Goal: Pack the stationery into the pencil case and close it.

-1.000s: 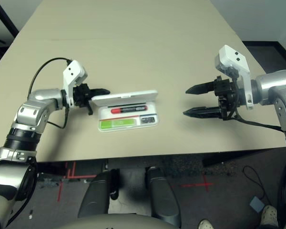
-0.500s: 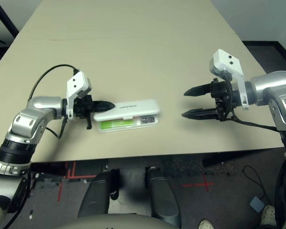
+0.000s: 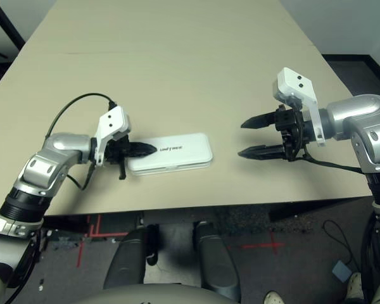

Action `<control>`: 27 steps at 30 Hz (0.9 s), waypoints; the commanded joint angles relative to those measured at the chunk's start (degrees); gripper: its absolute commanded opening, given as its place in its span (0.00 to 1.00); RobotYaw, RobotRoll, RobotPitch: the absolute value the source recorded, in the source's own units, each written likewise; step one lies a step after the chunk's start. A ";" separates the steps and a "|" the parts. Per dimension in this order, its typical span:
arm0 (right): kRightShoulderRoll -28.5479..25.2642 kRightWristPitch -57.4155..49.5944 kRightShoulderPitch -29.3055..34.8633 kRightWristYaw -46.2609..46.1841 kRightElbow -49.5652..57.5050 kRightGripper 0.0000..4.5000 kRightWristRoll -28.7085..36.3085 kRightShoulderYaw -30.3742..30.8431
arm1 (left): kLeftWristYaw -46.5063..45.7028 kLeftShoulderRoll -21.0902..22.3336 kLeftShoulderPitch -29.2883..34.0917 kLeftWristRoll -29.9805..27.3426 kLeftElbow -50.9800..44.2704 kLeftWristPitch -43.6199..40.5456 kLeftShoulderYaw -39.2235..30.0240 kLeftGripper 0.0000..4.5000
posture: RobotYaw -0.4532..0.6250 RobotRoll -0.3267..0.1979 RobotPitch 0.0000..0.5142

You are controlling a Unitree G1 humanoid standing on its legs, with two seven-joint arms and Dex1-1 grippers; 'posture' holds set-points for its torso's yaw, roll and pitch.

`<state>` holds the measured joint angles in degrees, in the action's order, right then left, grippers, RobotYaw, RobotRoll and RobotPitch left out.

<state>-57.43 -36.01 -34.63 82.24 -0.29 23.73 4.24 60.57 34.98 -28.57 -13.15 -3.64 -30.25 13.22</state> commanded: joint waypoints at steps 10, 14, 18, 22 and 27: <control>1.10 0.48 0.00 -0.04 0.54 1.00 -1.25 2.18 | 2.34 2.93 2.46 3.34 0.32 1.11 6.26 0.01 | 0.36 0.62 0.34; 1.87 0.31 0.19 -0.59 0.78 1.00 -1.42 2.33 | 1.59 2.34 3.91 2.64 -0.82 1.25 5.96 0.01 | 0.36 0.62 0.35; 3.78 0.91 0.37 -3.13 0.10 1.00 -1.62 1.36 | -2.62 -0.25 3.87 1.13 0.27 3.67 0.70 0.01 | 0.36 0.62 0.34; 6.96 3.00 -0.07 -8.69 -2.55 1.00 -3.01 -0.02 | -5.27 -1.76 4.07 -3.24 -1.52 2.89 -6.08 0.22 | 0.36 0.62 0.34; 12.22 5.48 -0.77 -17.26 -6.23 1.00 -4.02 -2.76 | -12.31 -5.47 3.80 -8.82 -2.19 3.59 -17.05 0.64 | 0.37 0.62 0.34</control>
<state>-46.03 -31.66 -34.99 67.55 -5.37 20.23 3.29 50.77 30.23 -25.11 -19.81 -5.61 -27.14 -0.58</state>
